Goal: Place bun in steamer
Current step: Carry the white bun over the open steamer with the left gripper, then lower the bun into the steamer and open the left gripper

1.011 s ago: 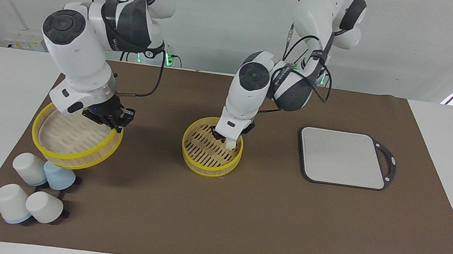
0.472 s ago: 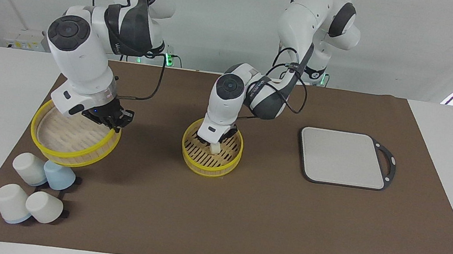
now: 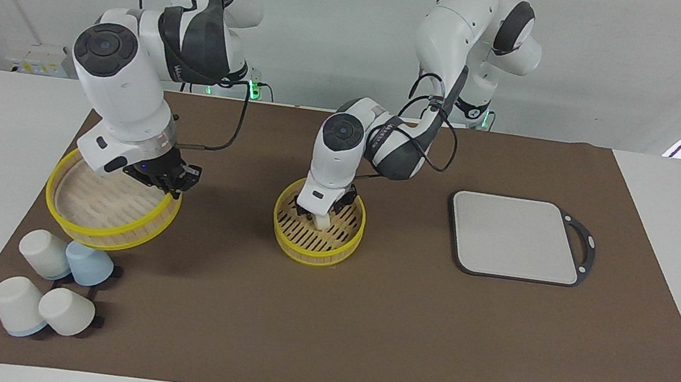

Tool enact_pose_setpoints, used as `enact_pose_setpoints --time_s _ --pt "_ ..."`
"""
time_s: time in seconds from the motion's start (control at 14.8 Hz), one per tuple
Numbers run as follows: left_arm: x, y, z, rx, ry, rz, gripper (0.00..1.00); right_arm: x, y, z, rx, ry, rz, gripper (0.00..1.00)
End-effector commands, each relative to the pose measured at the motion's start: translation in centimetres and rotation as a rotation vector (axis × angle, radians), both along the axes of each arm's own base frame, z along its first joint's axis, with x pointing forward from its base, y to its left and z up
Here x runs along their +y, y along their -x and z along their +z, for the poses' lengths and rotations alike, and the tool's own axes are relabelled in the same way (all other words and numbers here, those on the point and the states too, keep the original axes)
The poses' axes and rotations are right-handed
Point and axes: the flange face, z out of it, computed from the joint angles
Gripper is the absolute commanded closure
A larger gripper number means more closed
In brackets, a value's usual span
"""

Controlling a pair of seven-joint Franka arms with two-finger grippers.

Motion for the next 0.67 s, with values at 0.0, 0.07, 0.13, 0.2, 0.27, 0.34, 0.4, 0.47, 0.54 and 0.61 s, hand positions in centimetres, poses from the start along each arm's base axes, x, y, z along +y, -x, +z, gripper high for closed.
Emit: enact_pose_setpoints --time_s 0.0,0.07,0.13,0.2,0.27,0.34,0.4,0.47,0.54,0.61 --pt "1.4 -0.6 1.7 0.006 -0.02 0.051 0.0 -0.1 0.7 0.7 -0.016 0.009 -0.013 1.0" --pt "2.0 -1.1 2.2 -0.003 -0.024 0.076 0.0 0.0 0.6 0.7 -0.023 0.001 -0.015 1.0" --pt "2.4 -1.2 3.6 -0.014 -0.018 0.088 0.0 0.2 0.5 0.9 -0.031 -0.004 -0.013 1.0" --pt "3.1 -1.5 5.0 -0.028 -0.013 0.097 0.0 0.8 0.6 0.8 -0.036 -0.005 -0.009 1.0" --pt "4.9 -2.2 7.5 -0.054 -0.007 0.122 0.0 2.2 0.6 0.8 -0.047 -0.005 -0.025 1.0" --pt "6.9 -2.8 9.4 -0.057 -0.011 0.149 0.0 3.7 0.7 0.7 -0.057 -0.005 -0.057 1.0" --pt "9.3 -3.4 11.5 -0.054 -0.015 0.178 0.0 6.0 0.8 0.8 -0.075 -0.016 -0.104 1.0" --pt "12.2 -4.4 13.0 -0.048 -0.021 0.208 0.0 8.4 1.1 0.8 -0.084 -0.037 -0.126 1.0" --pt "15.9 -5.7 14.3 -0.042 -0.03 0.242 0.0 11.6 1.6 0.5 -0.084 -0.052 -0.143 1.0" --pt "18.7 -6.4 15.2 -0.043 -0.046 0.233 0.0 14.9 2.1 -0.3 -0.086 -0.057 -0.165 1.0"
